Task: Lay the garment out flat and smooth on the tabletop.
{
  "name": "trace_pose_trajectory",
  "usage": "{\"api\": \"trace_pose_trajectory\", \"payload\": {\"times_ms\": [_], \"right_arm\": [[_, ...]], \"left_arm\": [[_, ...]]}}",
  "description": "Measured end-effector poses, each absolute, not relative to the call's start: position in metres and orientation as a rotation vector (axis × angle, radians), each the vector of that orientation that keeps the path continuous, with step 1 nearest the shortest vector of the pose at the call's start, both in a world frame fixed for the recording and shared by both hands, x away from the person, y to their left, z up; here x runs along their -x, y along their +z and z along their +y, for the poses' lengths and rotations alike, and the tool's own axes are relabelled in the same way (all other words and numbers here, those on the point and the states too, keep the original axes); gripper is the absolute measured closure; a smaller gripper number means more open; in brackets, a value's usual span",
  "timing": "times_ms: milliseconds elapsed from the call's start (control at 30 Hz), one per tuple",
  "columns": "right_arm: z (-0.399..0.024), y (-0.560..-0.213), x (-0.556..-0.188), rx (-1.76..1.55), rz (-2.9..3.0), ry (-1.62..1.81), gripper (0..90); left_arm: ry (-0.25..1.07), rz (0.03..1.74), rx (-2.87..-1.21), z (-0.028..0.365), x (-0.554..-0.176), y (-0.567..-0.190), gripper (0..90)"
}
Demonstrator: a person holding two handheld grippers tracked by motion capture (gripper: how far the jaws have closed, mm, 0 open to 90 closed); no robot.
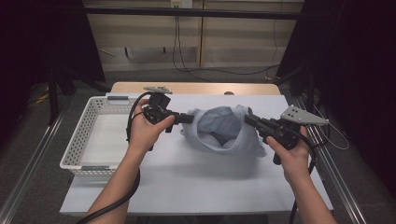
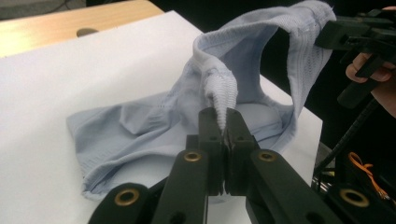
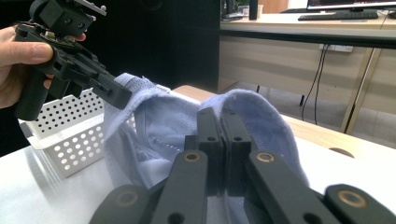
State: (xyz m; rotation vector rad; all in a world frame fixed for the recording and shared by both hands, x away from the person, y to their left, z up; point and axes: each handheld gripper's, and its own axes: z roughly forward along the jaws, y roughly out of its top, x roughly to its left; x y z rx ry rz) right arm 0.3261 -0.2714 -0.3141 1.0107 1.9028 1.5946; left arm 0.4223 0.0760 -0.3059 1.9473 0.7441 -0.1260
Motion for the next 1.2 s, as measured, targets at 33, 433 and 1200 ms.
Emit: {"api": "trace_pose_trajectory", "payload": {"times_ms": [33, 433, 1200], "right_arm": [[-0.272, -0.311, -0.325, -1.000, 1.901, 1.597, 88.5], [-0.288, -0.291, -0.326, -0.995, 1.853, 1.583, 88.5], [-0.300, -0.341, -0.447, -1.227, 1.892, 1.436, 88.6]], "left_arm": [[-0.122, 0.743, -1.939, 0.076, -0.422, -0.304, 88.6], [-0.094, 0.725, -1.949, 0.067, -0.429, -0.282, 88.5], [-0.139, 0.919, -1.957, 0.051, -0.543, -0.318, 88.6]]}}
